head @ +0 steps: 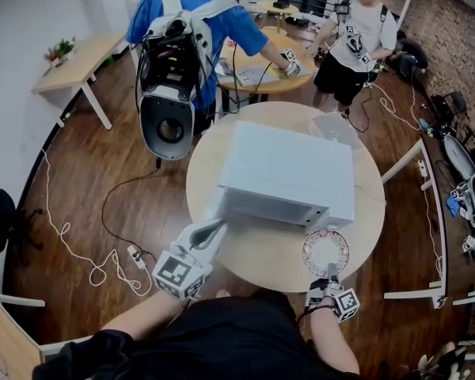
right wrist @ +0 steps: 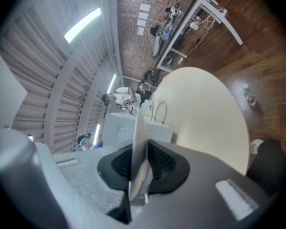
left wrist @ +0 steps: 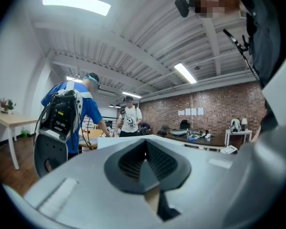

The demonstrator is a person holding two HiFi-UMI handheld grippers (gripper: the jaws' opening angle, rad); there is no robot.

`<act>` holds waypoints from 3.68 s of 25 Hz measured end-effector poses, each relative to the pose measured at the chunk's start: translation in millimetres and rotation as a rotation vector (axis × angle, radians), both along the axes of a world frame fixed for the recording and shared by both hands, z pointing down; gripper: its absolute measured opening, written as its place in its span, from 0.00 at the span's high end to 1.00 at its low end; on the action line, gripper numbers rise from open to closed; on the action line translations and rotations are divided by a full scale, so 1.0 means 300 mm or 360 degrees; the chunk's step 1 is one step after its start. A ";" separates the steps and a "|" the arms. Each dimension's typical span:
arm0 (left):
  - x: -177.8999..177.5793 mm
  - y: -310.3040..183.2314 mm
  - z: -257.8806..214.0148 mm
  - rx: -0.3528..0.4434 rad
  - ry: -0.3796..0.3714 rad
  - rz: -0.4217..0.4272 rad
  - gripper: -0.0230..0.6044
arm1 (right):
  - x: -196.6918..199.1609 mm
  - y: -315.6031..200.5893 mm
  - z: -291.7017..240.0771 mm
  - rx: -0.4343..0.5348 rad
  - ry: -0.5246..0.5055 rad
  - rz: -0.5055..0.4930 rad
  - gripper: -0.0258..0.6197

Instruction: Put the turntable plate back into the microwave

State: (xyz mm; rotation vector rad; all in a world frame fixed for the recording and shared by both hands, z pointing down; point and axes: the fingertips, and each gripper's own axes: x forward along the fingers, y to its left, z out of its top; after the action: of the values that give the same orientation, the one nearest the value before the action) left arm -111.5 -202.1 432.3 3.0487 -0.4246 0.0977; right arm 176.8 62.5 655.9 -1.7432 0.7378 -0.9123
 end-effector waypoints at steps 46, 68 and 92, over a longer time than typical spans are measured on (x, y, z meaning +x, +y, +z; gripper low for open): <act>-0.158 -0.021 -0.028 -0.0032 0.0042 -0.0179 0.96 | -0.211 -0.331 -0.009 0.0012 -0.0035 -0.0462 0.91; -0.222 0.040 -0.051 0.0043 -0.0004 -0.0196 0.96 | -0.341 -0.500 0.000 -0.0127 0.0111 -0.0808 0.91; -0.039 0.027 0.091 -0.0115 -0.0030 -0.0239 0.96 | -0.265 -0.628 0.076 -0.0039 0.0061 -0.1025 0.91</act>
State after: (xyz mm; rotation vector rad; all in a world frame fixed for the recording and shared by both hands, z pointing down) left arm -123.3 -194.1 459.5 2.9356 -0.6352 0.1316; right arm 97.3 -125.9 678.8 -1.5616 1.3589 -1.3150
